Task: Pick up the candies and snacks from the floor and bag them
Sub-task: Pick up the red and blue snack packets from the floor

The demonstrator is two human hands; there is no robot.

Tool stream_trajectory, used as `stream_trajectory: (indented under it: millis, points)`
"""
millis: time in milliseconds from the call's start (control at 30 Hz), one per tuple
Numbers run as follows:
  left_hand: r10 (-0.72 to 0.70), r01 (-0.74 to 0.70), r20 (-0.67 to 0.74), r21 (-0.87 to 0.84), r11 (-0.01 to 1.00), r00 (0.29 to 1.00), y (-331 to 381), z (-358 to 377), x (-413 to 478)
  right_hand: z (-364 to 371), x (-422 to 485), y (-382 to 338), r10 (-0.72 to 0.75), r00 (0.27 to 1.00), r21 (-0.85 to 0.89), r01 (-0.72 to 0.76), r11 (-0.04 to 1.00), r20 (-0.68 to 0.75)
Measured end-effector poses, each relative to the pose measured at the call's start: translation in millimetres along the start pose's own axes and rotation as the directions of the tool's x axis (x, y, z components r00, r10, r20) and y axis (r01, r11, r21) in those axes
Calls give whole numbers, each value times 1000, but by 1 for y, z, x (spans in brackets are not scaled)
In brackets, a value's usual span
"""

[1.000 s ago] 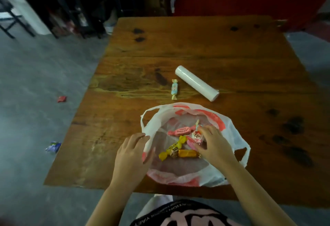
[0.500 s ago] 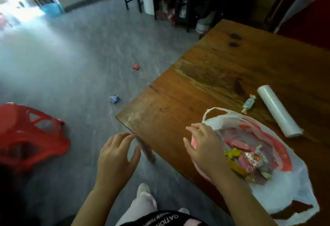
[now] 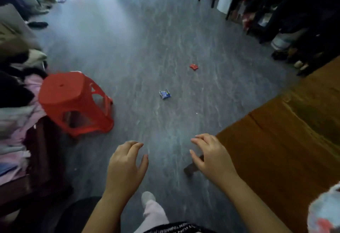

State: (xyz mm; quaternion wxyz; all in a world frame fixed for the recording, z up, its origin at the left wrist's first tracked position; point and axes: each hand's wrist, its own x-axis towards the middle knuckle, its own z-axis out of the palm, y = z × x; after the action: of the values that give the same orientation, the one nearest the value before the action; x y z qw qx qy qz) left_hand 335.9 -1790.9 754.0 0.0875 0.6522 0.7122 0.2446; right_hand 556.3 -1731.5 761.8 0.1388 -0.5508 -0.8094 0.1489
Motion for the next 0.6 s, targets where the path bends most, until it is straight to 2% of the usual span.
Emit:
stream_trajectory:
  millis: [133,267,433,600]
  points:
    - [-37,38,-43,19,999,998,-66,-22,50,20,69,-46,-11,1000,25,10,1000,4]
    - [-56,55,-72,-14,998,996,-101,-30,104,33,125,-65,-9,1000,35,9,999,-6]
    - [5,-6,-32,-39,999,999,-122,-15,180,48,203,-61,42,999,24,-42,999,1]
    - [83,-83,-27,2,997,996,-144,-7,302,61,302,-32,135,990,49,-133,990,-35]
